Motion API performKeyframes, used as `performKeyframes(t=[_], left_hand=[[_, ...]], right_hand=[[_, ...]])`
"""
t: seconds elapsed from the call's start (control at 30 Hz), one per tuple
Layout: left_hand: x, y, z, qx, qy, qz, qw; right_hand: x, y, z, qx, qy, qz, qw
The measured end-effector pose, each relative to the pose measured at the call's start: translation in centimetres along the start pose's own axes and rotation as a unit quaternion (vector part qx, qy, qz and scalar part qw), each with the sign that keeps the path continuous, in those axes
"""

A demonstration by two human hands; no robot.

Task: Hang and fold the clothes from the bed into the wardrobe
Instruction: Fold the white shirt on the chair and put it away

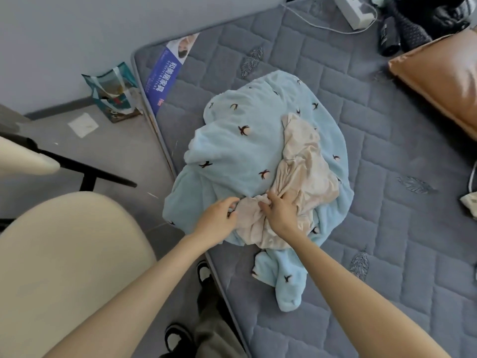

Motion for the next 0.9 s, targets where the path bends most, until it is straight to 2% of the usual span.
performKeyframes(t=[0.13,0.27,0.43,0.57,0.77,0.9], left_hand=[[-1.4,0.7,0.0,-0.035,-0.016,-0.02,0.999],[-3.9,2.7,2.5,-0.087,-0.066,-0.022,0.994],[-8.5,7.6,5.3,-0.228,-0.076,0.056,0.969],[-14.6,12.5,5.5,-0.324,-0.075,0.08,0.94],[-26.4,20.3,-0.1,-0.359,-0.041,0.144,0.921],[-33.7,25.9,-4.6,-0.403,-0.002,0.224,0.887]], right_hand=[[-2.3,3.9,-3.5,0.107,0.064,0.002,0.992],[-4.5,9.5,-9.7,0.23,0.103,-0.013,0.968],[-8.1,12.9,-17.8,0.35,0.108,-0.117,0.923],[-12.5,12.6,-23.0,0.355,0.128,-0.147,0.914],[-18.9,8.1,-29.9,0.352,0.131,-0.154,0.914],[-24.4,3.3,-34.8,0.368,0.133,-0.24,0.888]])
Point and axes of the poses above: each hand's wrist, its own x-axis towards the middle knuckle, its own y-axis out of the back of the hand, z = x × y, the point moved 10 cm from there along x, towards the middle knuckle, and after that the axes turned 10 degrees about z, right-handed, at the moved point
